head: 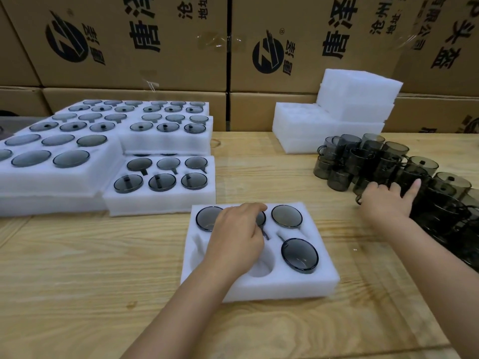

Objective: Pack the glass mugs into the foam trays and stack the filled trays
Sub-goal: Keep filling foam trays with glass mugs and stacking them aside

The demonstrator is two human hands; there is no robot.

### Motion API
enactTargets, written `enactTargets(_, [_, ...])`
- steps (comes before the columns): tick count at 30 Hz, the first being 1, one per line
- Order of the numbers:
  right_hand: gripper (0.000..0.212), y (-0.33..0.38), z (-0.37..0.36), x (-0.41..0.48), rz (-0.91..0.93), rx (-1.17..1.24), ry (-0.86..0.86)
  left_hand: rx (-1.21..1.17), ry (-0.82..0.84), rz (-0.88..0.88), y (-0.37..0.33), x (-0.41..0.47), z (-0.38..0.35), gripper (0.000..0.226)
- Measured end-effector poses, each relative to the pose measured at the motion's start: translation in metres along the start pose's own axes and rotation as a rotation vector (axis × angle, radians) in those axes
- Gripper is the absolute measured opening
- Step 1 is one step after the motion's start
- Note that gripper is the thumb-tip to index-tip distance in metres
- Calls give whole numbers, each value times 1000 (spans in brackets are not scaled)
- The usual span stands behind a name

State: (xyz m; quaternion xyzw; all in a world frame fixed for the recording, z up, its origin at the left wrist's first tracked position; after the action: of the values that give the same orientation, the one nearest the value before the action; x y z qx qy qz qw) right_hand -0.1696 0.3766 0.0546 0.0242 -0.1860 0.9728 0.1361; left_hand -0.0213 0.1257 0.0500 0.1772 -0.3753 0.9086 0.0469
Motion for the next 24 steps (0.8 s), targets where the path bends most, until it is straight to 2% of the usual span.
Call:
enactTargets(5, [33, 10, 3, -9, 43, -23, -38, -2, 9, 4, 0, 0, 0, 48])
enactTargets(12, [16, 33, 3, -39, 107, 69, -229, -9, 18, 17, 0, 0, 0, 49])
enactTargets(16, [16, 45, 2, -58, 180, 193, -287, -16, 31, 22, 0, 0, 0, 51])
enactTargets(18, [20, 47, 1, -64, 204, 335, -309, -19, 32, 20, 0, 0, 1, 51])
enactTargets(20, [33, 46, 1, -65, 223, 426, -293, -25, 33, 26, 0, 0, 1, 51])
enactTargets(22, [47, 44, 0, -61, 279, 493, -205, -28, 36, 29, 1, 0, 0, 51])
enactTargets(24, [52, 41, 2, -57, 316, 585, -105, -34, 32, 32, 2, 1, 0, 52])
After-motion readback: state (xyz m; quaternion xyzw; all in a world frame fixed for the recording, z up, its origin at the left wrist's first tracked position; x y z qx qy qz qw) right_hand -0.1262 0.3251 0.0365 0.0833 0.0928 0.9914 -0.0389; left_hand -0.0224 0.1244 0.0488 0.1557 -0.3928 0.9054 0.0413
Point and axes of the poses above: each hand's wrist, its own x-axis towards the middle knuckle, its own z-axis out of the back of the hand, y = z × x, the point moved 2 cm from there along x, towards the middle knuckle, and after that the axes turned 9 degrees about -x, right-handed, at the moved point
